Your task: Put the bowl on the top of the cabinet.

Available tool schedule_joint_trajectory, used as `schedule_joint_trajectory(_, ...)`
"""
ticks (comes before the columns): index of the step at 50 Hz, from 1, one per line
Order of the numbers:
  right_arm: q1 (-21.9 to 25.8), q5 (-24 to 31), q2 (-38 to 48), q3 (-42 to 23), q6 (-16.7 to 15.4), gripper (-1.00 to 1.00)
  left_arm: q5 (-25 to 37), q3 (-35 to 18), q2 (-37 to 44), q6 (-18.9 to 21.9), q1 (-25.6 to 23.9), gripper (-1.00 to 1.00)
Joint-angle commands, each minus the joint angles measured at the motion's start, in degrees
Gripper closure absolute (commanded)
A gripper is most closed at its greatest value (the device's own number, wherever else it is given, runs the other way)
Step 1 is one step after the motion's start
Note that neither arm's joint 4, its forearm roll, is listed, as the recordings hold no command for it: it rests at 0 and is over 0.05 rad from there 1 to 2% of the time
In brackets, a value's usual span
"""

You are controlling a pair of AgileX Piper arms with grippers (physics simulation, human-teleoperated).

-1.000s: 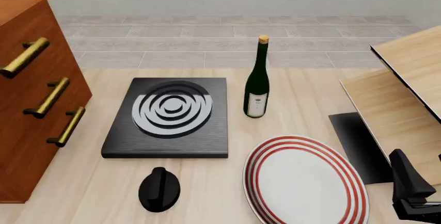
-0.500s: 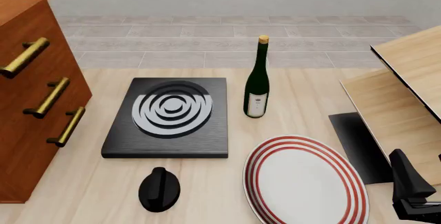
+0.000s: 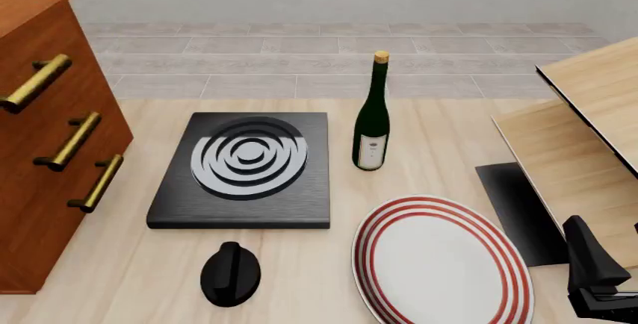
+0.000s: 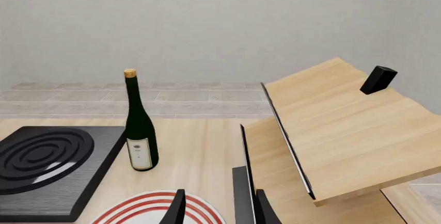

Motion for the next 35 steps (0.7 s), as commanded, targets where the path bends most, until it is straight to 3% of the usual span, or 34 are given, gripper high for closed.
schedule_joint_trajectory(1, 0.0, 0.0, 0.0, 0.0, 0.0, -1.0, 0.1, -0.4, 1.4, -0.3, 0.6, 1.0)
schedule_joint_trajectory(35, 0.0, 0.0, 0.0, 0.0, 0.0, -1.0, 0.3, -0.6, 4.4, 2.8, 2.1, 1.0)
